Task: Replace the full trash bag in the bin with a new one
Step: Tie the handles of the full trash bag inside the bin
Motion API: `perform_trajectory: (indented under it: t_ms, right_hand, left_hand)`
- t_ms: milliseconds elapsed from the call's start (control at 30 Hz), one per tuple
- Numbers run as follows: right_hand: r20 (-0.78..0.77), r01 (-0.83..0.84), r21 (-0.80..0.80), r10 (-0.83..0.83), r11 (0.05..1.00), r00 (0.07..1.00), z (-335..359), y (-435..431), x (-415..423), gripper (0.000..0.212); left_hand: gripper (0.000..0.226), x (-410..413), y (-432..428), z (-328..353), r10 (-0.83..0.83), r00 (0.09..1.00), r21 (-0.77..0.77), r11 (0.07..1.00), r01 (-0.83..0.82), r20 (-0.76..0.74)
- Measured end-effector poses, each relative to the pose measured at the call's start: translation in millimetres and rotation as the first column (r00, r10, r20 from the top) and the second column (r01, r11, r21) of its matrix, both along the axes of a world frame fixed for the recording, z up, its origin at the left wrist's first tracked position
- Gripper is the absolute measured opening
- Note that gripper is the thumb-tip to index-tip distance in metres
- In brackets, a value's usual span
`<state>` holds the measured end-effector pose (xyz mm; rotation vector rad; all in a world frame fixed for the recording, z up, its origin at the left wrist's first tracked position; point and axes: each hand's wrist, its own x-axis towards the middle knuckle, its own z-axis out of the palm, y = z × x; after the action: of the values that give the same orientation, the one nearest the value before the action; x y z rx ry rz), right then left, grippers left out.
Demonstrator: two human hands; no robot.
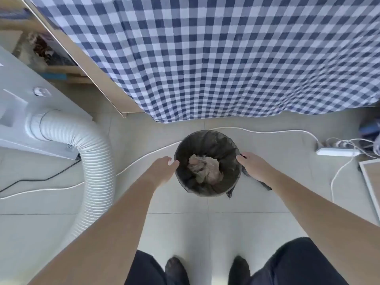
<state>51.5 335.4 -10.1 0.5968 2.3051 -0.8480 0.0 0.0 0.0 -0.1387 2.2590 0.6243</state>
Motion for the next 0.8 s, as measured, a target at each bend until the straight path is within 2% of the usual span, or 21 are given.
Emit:
perform_trajectory:
  t_ms: [67, 100, 167, 233, 300, 367, 400, 500, 567, 633, 700, 733, 800]
  right_hand:
    - [-0.006, 0.073, -0.049, -0.073, 0.996, 0.997, -15, -3, -1, 0.040]
    - [-0.014, 0.119, -0.082, -0.120, 0.990, 0.993, -26, -3, -2, 0.034]
    - [-0.005, 0.278, -0.121, -0.281, 0.953, 0.960, -48, -4, -3, 0.032]
    - [-0.011, 0.419, -0.197, -0.429, 0.887, 0.903, -72, -3, -6, 0.040]
    - [0.081, 0.583, -0.290, -0.588, 0.759, 0.805, -92, -1, -11, 0.046]
    - [0.193, 0.715, -0.375, -0.705, 0.590, 0.683, -100, -4, -11, 0.047]
    - [0.227, 0.736, -0.415, -0.722, 0.535, 0.653, -108, -2, -12, 0.048]
    - [0.261, 0.705, -0.508, -0.691, 0.495, 0.674, -132, 12, -11, 0.052]
    - [0.335, 0.705, -0.563, -0.662, 0.430, 0.671, -133, 13, -11, 0.053]
    - [0.331, 0.672, -0.603, -0.631, 0.431, 0.702, -125, 10, -12, 0.038]
    - [0.292, 0.641, -0.593, -0.612, 0.487, 0.735, -127, 12, -13, 0.030]
    - [0.295, 0.653, -0.574, -0.619, 0.494, 0.727, -131, 14, -13, 0.032]
    - [0.284, 0.677, -0.503, -0.638, 0.537, 0.716, -135, 19, -12, 0.035]
  left_hand:
    - [0.070, 3, 0, -21, 0.046, 0.999, 0.013, 0.999, -0.047, 0.015]
    - [0.071, 5, 2, -29, 0.065, 0.998, 0.023, 0.998, -0.065, 0.028]
    - [0.075, 7, 2, -48, 0.143, 0.988, 0.064, 0.987, -0.147, 0.064]
    - [0.080, 6, 4, -65, 0.271, 0.956, 0.130, 0.950, -0.285, 0.113]
    - [0.077, 6, 7, -80, 0.365, 0.913, 0.203, 0.895, -0.398, 0.182]
    - [0.076, 9, 8, -91, 0.428, 0.868, 0.272, 0.829, -0.488, 0.252]
    - [0.076, 10, 9, -96, 0.456, 0.844, 0.311, 0.789, -0.530, 0.282]
    - [0.074, 10, 6, -110, 0.470, 0.809, 0.379, 0.719, -0.583, 0.353]
    - [0.077, 8, 5, -121, 0.480, 0.780, 0.388, 0.682, -0.620, 0.402]
    - [0.084, 9, 2, -129, 0.483, 0.729, 0.378, 0.636, -0.673, 0.486]
    - [0.086, 13, -3, -138, 0.481, 0.680, 0.367, 0.593, -0.717, 0.553]
    - [0.078, 16, -4, -142, 0.476, 0.669, 0.364, 0.584, -0.726, 0.571]
    - [0.046, 21, -3, -141, 0.495, 0.674, 0.377, 0.572, -0.728, 0.549]
